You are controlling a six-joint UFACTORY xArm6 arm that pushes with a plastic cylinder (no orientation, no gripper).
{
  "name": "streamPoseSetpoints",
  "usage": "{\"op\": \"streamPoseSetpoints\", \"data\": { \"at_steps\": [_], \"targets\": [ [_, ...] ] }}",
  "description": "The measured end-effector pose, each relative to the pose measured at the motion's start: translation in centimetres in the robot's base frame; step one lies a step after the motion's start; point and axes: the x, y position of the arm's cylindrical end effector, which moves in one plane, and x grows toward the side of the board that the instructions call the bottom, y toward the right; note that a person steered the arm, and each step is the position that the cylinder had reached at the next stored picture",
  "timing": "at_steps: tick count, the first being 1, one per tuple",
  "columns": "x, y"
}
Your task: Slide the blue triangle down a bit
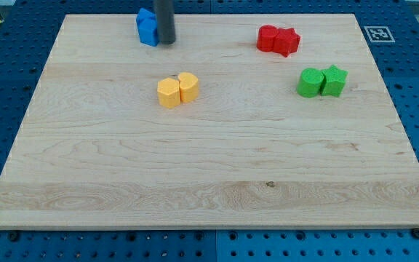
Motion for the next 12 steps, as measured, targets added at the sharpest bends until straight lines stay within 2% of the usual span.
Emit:
{"op": "streamPoseSetpoints", "data": {
  "at_steps": [2,3,4,8,10,11,12],
  "targets": [
    [-0.6,-12.2],
    [-4.9,-16.0],
    [-7.8,-15.2],
    [-7.8,-4.8],
    [-4.3,-4.8],
    [-5.3,-5.4],
    [-8.3,-6.8]
  ]
}}
